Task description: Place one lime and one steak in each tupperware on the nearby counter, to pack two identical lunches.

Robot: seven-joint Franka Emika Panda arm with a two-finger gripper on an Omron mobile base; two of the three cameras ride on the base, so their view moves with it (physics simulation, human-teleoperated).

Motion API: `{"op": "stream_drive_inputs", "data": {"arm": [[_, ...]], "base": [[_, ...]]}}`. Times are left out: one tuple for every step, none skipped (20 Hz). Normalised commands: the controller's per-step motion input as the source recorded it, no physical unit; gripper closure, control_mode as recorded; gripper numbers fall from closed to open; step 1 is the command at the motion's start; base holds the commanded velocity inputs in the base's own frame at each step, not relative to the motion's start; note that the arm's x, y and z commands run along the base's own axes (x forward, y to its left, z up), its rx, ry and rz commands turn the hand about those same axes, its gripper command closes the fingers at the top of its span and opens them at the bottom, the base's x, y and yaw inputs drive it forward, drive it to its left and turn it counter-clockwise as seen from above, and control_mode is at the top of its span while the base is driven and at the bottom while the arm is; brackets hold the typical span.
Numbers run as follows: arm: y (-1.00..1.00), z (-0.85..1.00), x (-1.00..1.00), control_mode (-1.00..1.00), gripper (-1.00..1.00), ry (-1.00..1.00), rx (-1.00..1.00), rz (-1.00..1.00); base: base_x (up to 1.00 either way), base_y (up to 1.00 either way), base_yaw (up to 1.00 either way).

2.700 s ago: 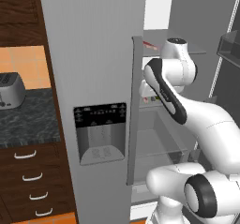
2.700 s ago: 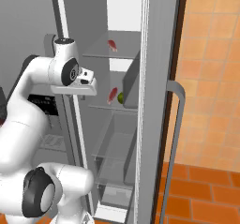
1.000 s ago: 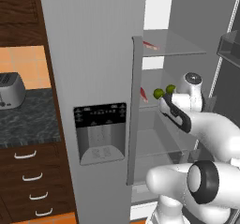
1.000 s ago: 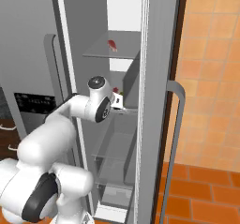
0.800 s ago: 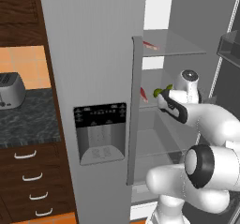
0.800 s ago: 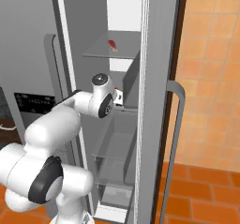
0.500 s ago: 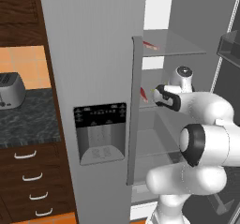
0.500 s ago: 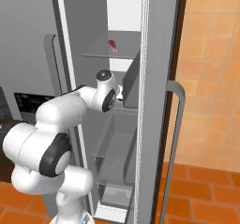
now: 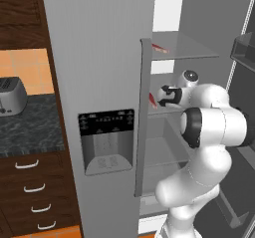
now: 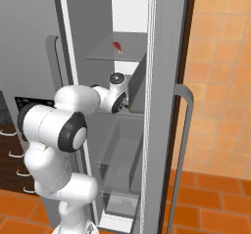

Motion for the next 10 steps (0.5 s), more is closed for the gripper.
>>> {"op": "stream_drive_inputs", "data": {"arm": [[-0.07, -0.23, 0.47, -1.0, -1.0, 0.0, 0.01, 0.03], [-0.1, -0.17, 0.44, -1.0, -1.0, 0.0, 0.02, 0.03], [-0.13, -0.19, 0.44, -1.0, -1.0, 0.0, 0.03, 0.04], [-0.13, -0.24, 0.45, -1.0, -1.0, 0.0, 0.03, 0.05], [-0.1, -0.24, 0.47, -1.0, -1.0, 0.0, 0.02, 0.05], [-0.09, -0.19, 0.47, -1.0, -1.0, 0.0, 0.02, 0.04], [-0.07, -0.18, 0.45, -1.0, -1.0, 0.0, 0.02, 0.04], [-0.04, -0.2, 0.46, -1.0, -1.0, 0.0, 0.01, 0.03], [-0.03, -0.23, 0.46, -1.0, -1.0, 0.0, 0.01, 0.03], [-0.01, -0.24, 0.46, -1.0, -1.0, 0.0, 0.01, 0.03]], "base": [[0.0, 0.0, 0.0], [0.0, 0.0, 0.0], [0.0, 0.0, 0.0], [0.0, 0.0, 0.0], [0.0, 0.0, 0.0], [0.0, 0.0, 0.0], [0.0, 0.0, 0.0], [0.0, 0.0, 0.0], [0.0, 0.0, 0.0], [0.0, 0.0, 0.0]]}}
